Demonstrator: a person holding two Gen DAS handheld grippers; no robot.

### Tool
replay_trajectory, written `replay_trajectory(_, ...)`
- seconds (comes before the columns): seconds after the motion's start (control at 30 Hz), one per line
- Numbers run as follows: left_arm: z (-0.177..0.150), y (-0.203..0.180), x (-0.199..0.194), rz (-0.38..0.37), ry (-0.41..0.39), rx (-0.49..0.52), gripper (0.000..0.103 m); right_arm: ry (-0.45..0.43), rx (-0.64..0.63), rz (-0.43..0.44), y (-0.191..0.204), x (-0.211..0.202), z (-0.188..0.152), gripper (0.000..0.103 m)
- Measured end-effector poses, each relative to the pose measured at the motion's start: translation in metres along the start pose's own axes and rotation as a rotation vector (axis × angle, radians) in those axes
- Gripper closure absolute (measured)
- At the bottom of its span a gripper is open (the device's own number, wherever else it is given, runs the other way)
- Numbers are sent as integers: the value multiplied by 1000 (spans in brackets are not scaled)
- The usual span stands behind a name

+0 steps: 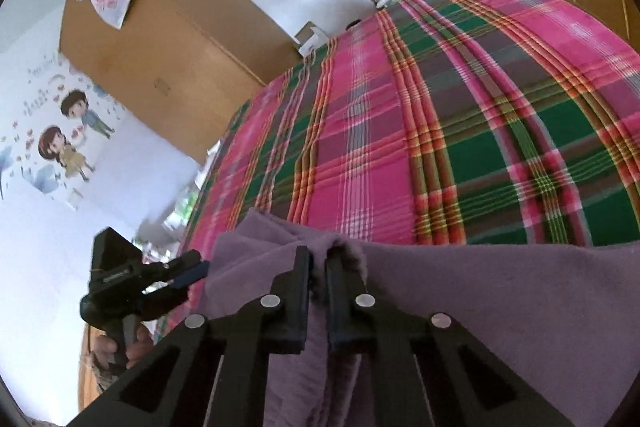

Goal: Fold clothes

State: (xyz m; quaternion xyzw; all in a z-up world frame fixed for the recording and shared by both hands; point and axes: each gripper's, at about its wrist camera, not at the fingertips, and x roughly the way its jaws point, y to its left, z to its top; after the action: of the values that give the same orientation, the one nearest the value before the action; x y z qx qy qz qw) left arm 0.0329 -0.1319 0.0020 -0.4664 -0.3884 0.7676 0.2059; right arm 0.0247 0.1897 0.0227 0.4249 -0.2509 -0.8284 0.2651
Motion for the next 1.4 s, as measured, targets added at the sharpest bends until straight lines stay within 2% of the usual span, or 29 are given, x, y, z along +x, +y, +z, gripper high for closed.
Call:
replay_trajectory(0.1, 2, 4, 6, 0, 10, -16, 78, -29, 21, 7, -6, -8, -4, 96)
replay_trajectory(0.23, 3, 6, 8, -6, 6, -33, 78, -10, 44, -34, -14, 0, -7, 96)
replay_trajectory(0.43, 5, 4, 0, 2, -39, -20, 78, -97, -56, 16, 8, -18, -10, 96)
replay_trajectory(0.53, 7, -2, 3, 24, -33, 21, 78, -61, -105, -56, 9, -13, -15, 95)
replay_trajectory(0.63, 11, -6, 8, 41, -24, 40, 78, 1, -140, -152, 5, -14, -19, 89)
replay_trajectory(0.73, 17, -6, 13, 56, -28, 20, 78, 5, -143, -175, 7, -16, -17, 85)
replay_trajectory(0.9, 24, -9, 20, 76, -34, 31, 78, -1, -168, -278, 15, -20, -16, 79)
replay_trajectory(1.0, 30, -5, 20, 62, -30, 4, 78, -48, -193, -301, 23, -28, -14, 79)
replay_trajectory(1.07, 29, -4, 15, 74, -41, 9, 78, -82, -238, -283, 38, -32, -11, 79)
replay_trajectory(1.17, 27, -5, 7, 66, -45, 19, 78, -12, -334, -221, 59, -13, -2, 79)
replay_trajectory(1.23, 24, -3, 2, 58, -39, 8, 78, 39, -397, -209, 70, 5, 6, 79)
replay_trajectory(1.4, 13, 3, -6, 59, -17, 7, 78, 241, -554, -133, 94, 53, 15, 79)
